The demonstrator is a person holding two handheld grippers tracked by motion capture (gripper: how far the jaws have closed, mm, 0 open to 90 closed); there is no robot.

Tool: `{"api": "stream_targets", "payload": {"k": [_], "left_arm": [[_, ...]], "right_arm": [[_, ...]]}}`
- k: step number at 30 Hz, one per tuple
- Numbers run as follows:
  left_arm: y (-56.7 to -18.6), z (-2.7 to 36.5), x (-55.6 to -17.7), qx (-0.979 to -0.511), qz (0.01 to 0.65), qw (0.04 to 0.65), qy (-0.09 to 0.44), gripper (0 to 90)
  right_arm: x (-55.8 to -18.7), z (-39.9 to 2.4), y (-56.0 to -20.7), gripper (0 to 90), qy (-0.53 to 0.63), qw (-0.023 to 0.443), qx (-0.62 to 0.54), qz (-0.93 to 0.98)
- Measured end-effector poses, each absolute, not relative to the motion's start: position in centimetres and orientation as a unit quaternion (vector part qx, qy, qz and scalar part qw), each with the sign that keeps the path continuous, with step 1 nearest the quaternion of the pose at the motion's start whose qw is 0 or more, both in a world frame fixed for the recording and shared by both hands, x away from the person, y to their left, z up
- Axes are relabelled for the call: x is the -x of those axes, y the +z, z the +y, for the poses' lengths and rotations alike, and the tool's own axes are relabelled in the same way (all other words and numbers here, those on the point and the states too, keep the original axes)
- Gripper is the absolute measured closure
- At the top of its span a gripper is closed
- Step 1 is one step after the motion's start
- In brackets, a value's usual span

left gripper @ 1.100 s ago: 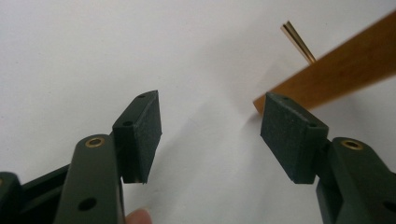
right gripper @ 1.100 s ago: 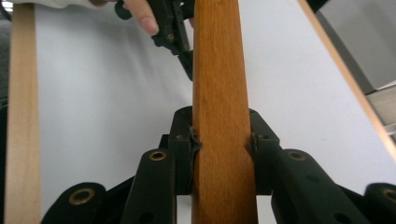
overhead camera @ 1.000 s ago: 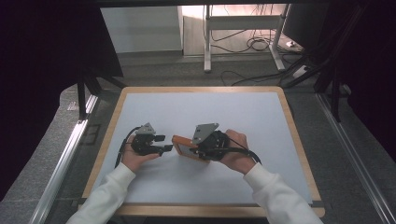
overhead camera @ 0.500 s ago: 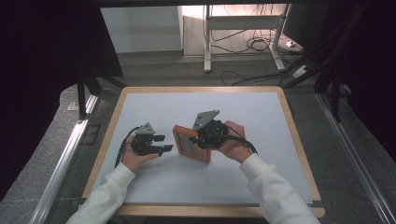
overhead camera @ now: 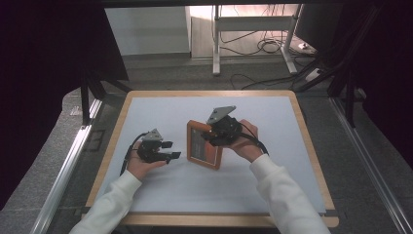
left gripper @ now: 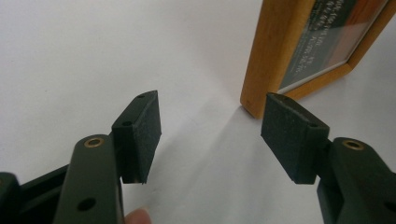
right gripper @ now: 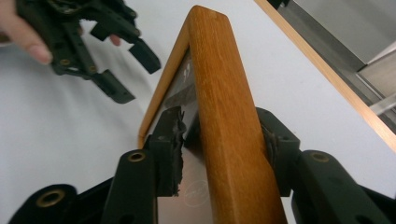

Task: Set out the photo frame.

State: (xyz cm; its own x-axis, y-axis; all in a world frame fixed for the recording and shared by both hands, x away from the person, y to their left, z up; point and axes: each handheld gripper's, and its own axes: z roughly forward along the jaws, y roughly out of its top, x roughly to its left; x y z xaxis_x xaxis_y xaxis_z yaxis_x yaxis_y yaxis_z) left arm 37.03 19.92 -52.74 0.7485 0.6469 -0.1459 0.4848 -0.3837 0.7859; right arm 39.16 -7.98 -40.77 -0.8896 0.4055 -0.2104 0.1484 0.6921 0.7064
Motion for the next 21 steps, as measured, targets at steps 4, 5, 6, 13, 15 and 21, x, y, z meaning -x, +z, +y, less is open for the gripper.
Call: {"api": "stream_targets", "payload": {"k": [4, 5, 6, 13, 15, 21], "left_arm": [[-52.8, 19.9, -37.1, -0.828, 0.342, 0.435, 0.091, 37.4], [-52.8, 19.9, -37.1, -0.828, 0.342, 0.435, 0.091, 37.4], [-52.8, 19.9, -37.1, -0.829, 0.340, 0.434, 0.091, 37.4], [-52.8, 19.9, -37.1, -0.829, 0.341, 0.434, 0.091, 37.4], [-52.8, 19.9, -37.1, -0.829, 0.341, 0.434, 0.091, 37.4], [-52.8, 19.9, -37.0, -0.829, 0.342, 0.433, 0.092, 37.2]], "right_arm": [[-39.8, -8.1, -41.0, 51.3, 0.358, 0.183, -0.169, 0.900], [-40.0, -8.1, -41.1, 50.0, 0.358, 0.185, -0.171, 0.899], [-40.2, -8.2, -41.2, 48.9, 0.358, 0.183, -0.175, 0.899], [-41.3, -8.5, -41.5, 44.3, 0.355, 0.181, -0.197, 0.896], [-41.3, -8.4, -41.6, 42.7, 0.353, 0.183, -0.197, 0.896], [-41.3, -8.5, -41.3, 36.3, 0.361, 0.195, -0.204, 0.889]]}}
